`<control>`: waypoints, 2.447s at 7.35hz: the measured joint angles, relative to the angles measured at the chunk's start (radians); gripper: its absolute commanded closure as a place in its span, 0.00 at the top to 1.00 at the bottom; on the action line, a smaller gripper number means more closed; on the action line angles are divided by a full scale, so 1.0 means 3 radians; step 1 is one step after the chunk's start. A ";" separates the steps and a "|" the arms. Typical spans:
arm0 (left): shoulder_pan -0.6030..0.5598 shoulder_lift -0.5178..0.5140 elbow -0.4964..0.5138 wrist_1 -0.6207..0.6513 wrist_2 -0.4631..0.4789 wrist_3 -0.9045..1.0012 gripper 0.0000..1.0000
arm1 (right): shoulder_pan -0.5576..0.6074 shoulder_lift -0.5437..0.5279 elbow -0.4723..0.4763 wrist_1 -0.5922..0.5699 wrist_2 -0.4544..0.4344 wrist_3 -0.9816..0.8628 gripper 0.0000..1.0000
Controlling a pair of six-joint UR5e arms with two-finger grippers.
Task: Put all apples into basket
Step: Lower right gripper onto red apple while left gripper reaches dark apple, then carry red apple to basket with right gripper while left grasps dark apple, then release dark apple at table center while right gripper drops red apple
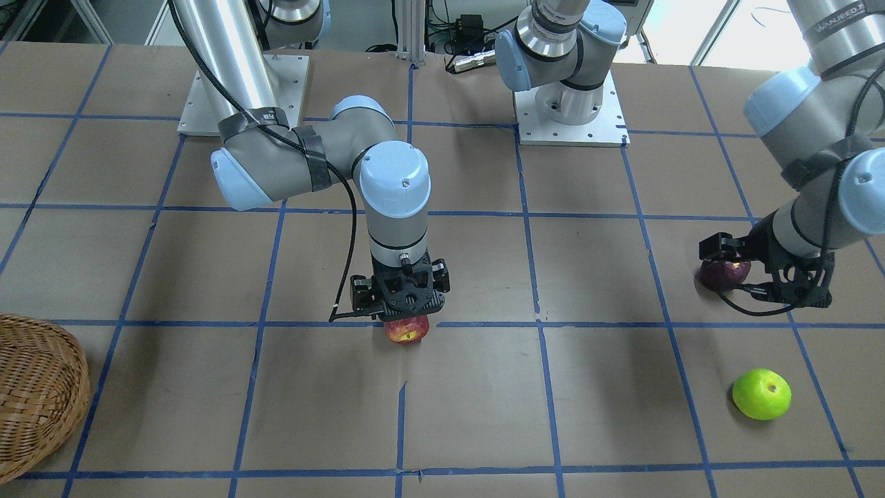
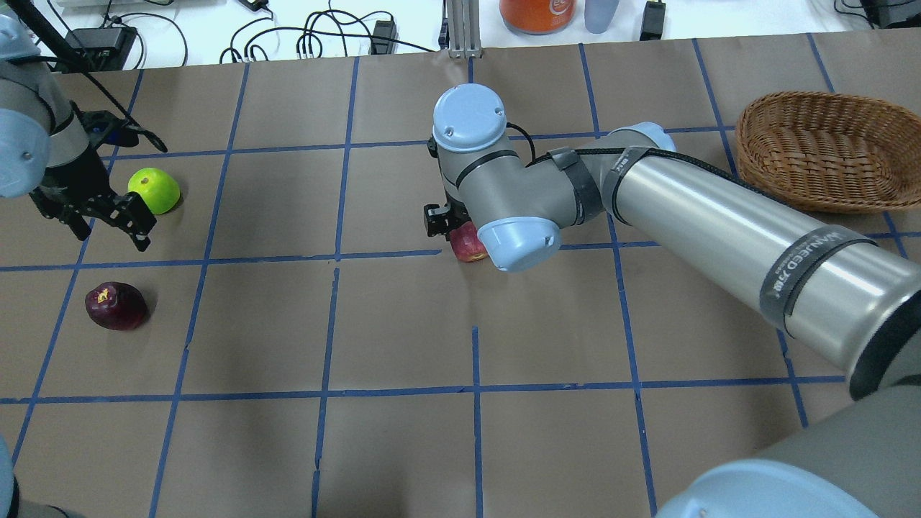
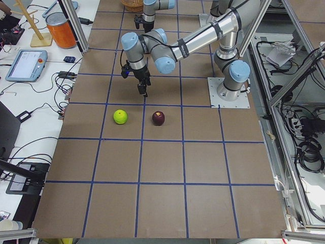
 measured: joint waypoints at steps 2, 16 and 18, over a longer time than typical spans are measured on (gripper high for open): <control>0.0414 -0.0035 -0.0213 0.0162 -0.0130 0.0559 1.00 | 0.0008 0.0126 -0.0004 -0.0047 0.0019 -0.0004 0.96; 0.0733 -0.0212 -0.0830 0.1212 -0.0624 0.0761 0.19 | -0.2628 -0.0475 -0.0184 0.0599 -0.0013 -0.2777 0.22; 0.0552 -0.0169 -0.0646 0.0881 -0.0506 0.0629 0.19 | -0.2821 -0.0191 -0.0506 0.0580 0.0013 -0.3121 0.23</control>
